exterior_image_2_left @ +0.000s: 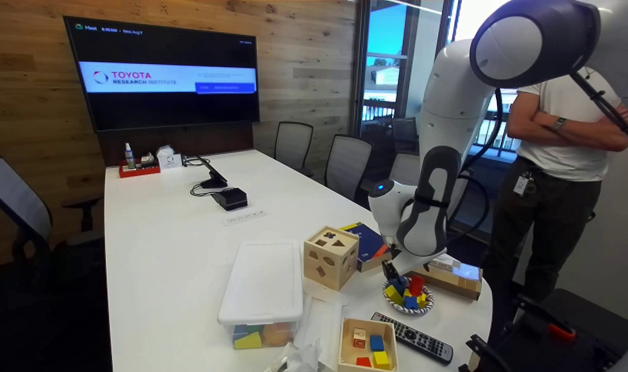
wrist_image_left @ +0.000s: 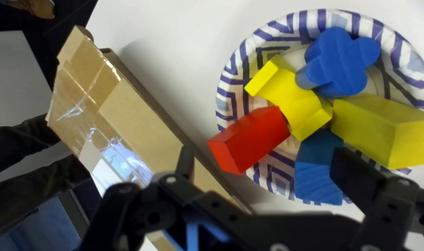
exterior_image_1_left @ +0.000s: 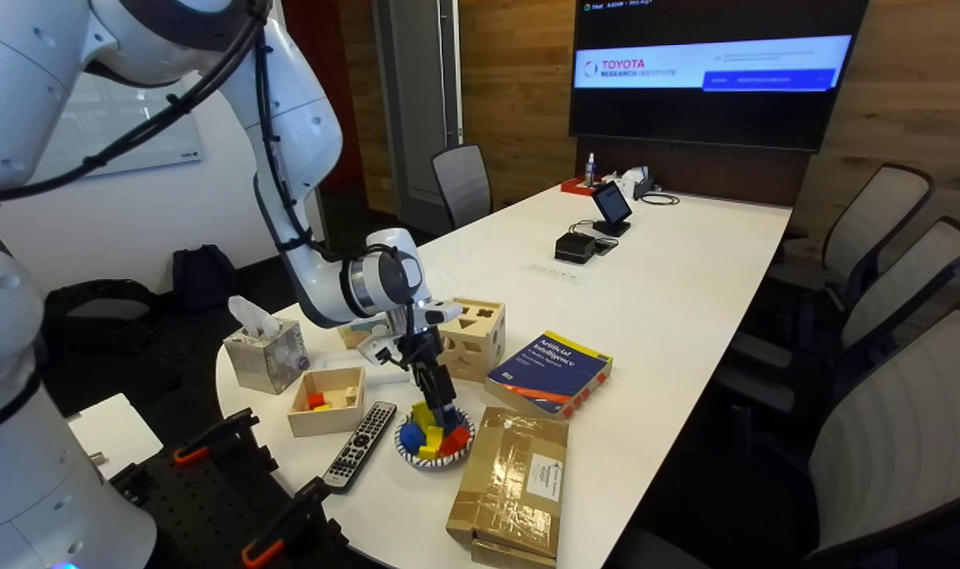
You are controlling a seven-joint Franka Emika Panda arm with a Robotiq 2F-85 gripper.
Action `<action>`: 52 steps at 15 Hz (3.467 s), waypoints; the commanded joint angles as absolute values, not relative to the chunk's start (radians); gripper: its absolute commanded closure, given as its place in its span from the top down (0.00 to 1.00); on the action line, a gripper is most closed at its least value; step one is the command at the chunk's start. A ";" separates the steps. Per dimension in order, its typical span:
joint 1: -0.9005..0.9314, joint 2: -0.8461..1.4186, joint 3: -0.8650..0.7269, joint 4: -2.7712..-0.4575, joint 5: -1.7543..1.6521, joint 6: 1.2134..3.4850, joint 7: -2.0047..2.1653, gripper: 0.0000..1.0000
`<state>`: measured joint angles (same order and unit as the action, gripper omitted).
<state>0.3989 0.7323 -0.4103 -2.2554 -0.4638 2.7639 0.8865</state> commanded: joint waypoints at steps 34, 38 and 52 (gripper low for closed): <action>0.427 0.814 -0.416 -2.184 -0.431 2.741 0.873 1.00; 0.427 0.814 -0.416 -2.184 -0.431 2.741 0.873 1.00; 0.555 0.810 -0.399 -2.210 -0.442 2.739 0.900 1.00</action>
